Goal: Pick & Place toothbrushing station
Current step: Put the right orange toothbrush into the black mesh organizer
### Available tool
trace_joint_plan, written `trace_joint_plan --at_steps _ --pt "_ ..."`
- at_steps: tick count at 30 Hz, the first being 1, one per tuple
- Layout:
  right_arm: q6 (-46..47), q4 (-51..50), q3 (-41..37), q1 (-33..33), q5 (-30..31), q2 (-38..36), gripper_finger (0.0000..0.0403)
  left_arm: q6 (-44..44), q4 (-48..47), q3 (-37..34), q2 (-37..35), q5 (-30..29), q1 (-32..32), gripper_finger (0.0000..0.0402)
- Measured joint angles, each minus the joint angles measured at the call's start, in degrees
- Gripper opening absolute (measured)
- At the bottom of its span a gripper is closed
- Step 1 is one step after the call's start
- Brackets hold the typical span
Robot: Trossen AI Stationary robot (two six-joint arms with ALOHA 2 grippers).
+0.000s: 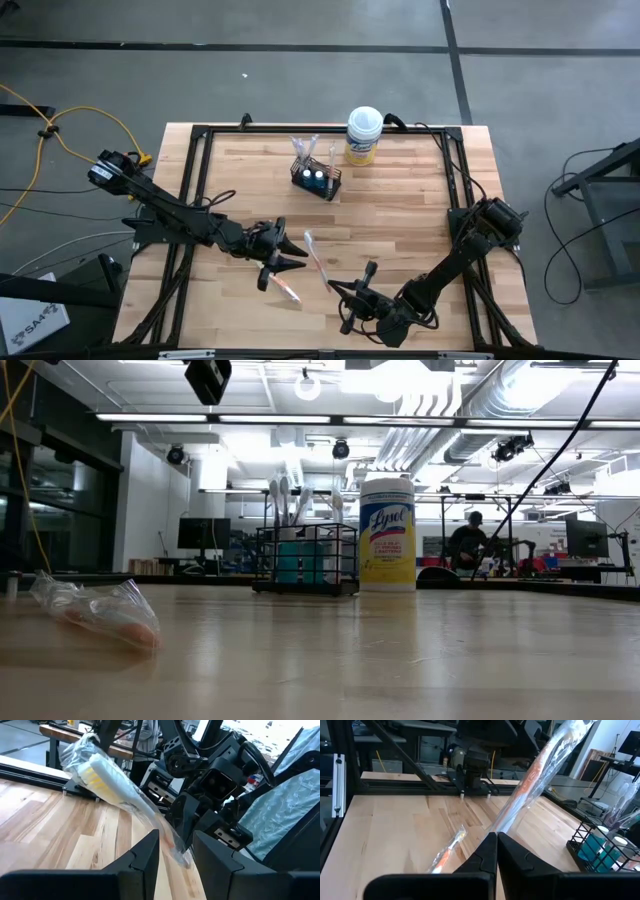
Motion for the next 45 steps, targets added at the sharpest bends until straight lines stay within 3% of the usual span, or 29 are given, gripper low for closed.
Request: trace_joint_plan --at_steps 17,30,45 --pt "-2.8 2.4 0.0 1.1 1.9 0.1 0.0002 0.5 0.2 0.0 0.0 0.9 4.2 0.0116" --pt "-2.8 2.6 0.0 0.7 1.4 0.1 0.0002 2.4 7.9 -0.1 0.8 4.6 4.6 0.0116" --pt "-4.4 4.4 0.0 -2.3 -4.6 0.1 0.0002 2.8 13.6 -0.1 4.0 6.5 5.4 0.0116"
